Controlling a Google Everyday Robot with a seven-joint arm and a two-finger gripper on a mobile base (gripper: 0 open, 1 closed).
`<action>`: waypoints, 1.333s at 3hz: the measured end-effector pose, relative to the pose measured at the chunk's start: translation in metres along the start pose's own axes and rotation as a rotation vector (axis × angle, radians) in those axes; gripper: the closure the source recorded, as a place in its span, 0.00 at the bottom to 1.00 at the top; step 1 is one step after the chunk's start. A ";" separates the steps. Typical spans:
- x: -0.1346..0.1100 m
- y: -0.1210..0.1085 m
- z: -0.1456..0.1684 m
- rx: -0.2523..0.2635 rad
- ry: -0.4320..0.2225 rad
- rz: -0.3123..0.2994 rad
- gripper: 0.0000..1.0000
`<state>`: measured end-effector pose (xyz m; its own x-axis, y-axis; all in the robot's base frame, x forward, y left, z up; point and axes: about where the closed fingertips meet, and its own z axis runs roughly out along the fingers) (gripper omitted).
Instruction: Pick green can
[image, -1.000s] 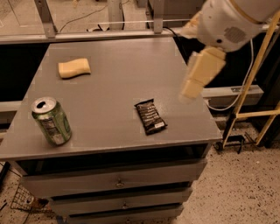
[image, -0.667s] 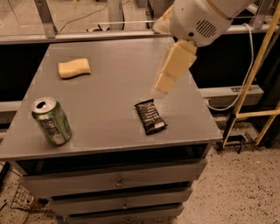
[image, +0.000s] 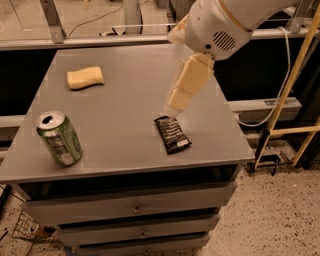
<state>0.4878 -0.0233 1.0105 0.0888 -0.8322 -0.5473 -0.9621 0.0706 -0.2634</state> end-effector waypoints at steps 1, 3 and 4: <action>-0.015 0.006 0.047 -0.057 -0.080 -0.006 0.00; -0.057 0.016 0.146 -0.197 -0.273 -0.050 0.00; -0.090 0.033 0.170 -0.264 -0.392 -0.088 0.00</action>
Offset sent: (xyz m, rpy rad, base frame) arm 0.0279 0.1414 -0.1007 0.2674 0.1254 0.2471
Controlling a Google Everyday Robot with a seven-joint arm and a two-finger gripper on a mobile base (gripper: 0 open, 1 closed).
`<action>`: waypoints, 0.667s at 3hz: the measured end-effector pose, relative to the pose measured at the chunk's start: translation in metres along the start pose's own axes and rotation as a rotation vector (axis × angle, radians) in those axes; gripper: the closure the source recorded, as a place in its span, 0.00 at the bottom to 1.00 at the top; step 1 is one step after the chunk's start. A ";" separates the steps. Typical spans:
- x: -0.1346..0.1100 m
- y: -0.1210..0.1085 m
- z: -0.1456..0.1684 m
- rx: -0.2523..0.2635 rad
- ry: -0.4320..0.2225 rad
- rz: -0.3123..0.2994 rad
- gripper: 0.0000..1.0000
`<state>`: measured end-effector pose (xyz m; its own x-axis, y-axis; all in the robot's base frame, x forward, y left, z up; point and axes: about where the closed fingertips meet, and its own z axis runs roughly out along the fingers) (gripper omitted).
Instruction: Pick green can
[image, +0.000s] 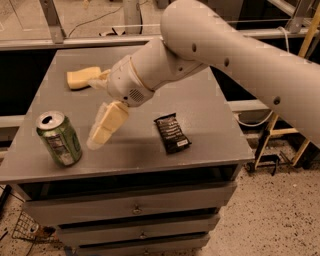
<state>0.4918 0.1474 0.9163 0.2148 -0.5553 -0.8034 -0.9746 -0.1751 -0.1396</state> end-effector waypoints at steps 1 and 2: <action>-0.015 0.009 0.017 -0.044 -0.064 -0.019 0.00; -0.032 0.019 0.045 -0.126 -0.099 -0.036 0.00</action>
Offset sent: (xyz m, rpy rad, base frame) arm -0.0369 0.0713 -0.0081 0.0882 0.0922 0.1909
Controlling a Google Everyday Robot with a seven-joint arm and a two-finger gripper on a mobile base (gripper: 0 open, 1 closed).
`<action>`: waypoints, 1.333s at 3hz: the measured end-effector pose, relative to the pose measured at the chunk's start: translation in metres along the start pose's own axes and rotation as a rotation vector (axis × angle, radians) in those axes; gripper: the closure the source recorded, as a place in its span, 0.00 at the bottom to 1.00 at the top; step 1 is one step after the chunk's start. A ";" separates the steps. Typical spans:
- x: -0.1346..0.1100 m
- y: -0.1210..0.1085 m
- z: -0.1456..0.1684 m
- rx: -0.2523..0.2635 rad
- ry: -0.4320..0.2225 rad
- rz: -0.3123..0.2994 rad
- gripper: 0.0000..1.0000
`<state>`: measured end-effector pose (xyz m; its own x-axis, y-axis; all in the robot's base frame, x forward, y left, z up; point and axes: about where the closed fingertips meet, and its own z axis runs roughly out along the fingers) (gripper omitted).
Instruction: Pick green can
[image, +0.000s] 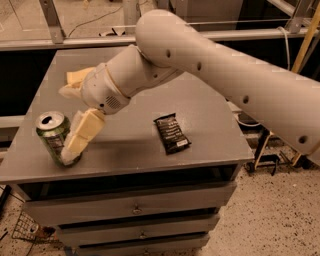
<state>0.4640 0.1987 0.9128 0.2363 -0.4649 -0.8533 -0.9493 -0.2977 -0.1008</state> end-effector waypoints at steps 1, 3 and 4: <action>-0.008 0.002 0.015 -0.042 -0.013 -0.012 0.00; -0.015 0.006 0.038 -0.107 -0.022 -0.011 0.16; -0.014 0.006 0.042 -0.116 -0.023 0.000 0.39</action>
Offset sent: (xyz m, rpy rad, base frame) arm -0.0163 0.0424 -0.0073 0.0024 0.0532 0.1156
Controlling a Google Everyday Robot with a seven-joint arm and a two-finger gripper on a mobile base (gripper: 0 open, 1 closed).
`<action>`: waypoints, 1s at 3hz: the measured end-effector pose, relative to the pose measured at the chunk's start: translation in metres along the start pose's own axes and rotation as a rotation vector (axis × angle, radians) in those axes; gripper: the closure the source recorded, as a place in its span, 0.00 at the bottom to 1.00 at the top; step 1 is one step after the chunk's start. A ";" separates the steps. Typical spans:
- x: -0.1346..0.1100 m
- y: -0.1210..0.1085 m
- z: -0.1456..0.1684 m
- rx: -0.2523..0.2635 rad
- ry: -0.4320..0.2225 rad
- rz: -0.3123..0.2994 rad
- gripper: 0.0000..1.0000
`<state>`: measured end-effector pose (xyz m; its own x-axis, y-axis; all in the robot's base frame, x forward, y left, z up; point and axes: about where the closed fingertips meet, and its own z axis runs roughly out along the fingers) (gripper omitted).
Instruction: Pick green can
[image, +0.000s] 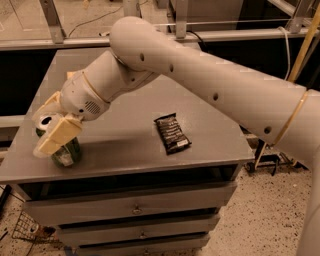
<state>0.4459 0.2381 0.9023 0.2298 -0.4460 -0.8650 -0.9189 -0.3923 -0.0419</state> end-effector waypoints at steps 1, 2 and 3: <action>0.004 -0.003 -0.010 0.026 0.007 0.007 0.63; 0.005 -0.012 -0.041 0.094 0.021 -0.008 0.85; -0.001 -0.019 -0.074 0.155 0.047 -0.046 1.00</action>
Offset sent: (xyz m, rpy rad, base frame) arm 0.0543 -0.0673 0.0393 0.0163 -0.1238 -0.1608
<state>0.4869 0.1864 0.9416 0.2840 -0.4691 -0.8362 -0.9447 -0.2860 -0.1604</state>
